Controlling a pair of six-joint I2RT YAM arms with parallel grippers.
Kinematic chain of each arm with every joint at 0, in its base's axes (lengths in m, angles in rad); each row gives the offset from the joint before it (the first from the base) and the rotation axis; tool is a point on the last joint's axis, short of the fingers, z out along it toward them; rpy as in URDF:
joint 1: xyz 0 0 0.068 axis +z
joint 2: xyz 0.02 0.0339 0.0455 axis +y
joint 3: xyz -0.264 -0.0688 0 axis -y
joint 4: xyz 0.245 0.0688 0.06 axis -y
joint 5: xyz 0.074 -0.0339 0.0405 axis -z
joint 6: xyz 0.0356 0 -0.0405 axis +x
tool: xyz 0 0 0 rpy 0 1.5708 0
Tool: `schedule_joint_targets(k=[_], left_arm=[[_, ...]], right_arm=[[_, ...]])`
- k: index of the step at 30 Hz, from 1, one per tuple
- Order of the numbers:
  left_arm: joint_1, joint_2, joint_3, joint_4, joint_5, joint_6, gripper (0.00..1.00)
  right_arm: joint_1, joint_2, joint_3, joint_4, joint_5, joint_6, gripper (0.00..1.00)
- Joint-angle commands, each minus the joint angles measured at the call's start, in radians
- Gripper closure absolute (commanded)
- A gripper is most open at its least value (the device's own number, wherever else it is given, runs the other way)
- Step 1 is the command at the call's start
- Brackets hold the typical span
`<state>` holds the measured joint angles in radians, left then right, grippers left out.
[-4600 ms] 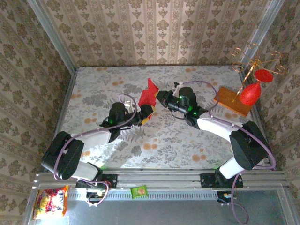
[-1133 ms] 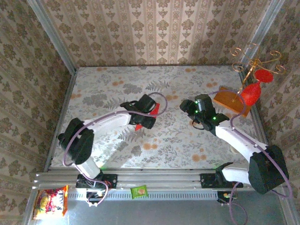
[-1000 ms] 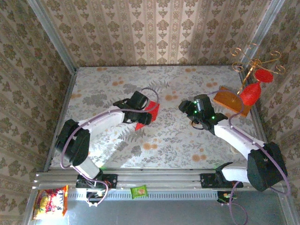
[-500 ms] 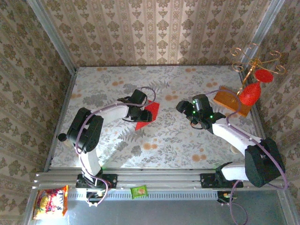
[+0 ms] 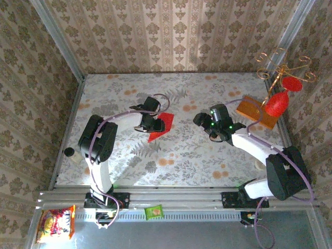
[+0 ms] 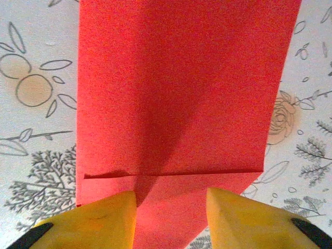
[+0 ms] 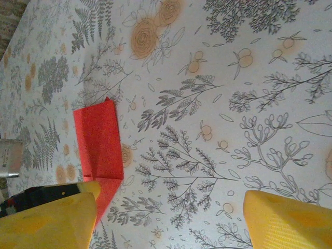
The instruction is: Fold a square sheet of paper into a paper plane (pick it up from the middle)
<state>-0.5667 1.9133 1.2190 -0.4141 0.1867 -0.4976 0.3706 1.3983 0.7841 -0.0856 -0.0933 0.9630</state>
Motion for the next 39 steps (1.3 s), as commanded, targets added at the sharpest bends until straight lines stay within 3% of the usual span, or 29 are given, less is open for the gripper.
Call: schedule_joint_targets(k=[1, 7, 12, 21, 26, 39], left_arm=[[0.007, 0.029, 0.007, -0.024, 0.038, 0.002, 0.61], [-0.033, 0.011, -0.038, -0.007, 0.189, 0.012, 0.65], [-0.124, -0.023, -0.081, 0.0, 0.24, -0.002, 0.67], [-0.143, -0.116, -0.078, 0.06, 0.24, -0.06, 0.74], [-0.137, -0.134, -0.089, 0.074, 0.244, -0.079, 0.76], [-0.12, -0.074, -0.102, 0.07, 0.228, -0.085, 0.77]], right_arm=[[0.021, 0.04, 0.03, -0.007, -0.025, -0.021, 0.24], [0.074, 0.087, 0.018, 0.014, -0.057, -0.01, 0.27], [0.139, 0.111, -0.018, 0.056, -0.069, 0.025, 0.32], [0.202, 0.22, -0.012, 0.115, -0.121, 0.056, 0.73], [0.206, 0.279, 0.011, 0.116, -0.131, 0.058, 0.77], [0.206, 0.285, 0.035, 0.066, -0.117, 0.032, 0.76]])
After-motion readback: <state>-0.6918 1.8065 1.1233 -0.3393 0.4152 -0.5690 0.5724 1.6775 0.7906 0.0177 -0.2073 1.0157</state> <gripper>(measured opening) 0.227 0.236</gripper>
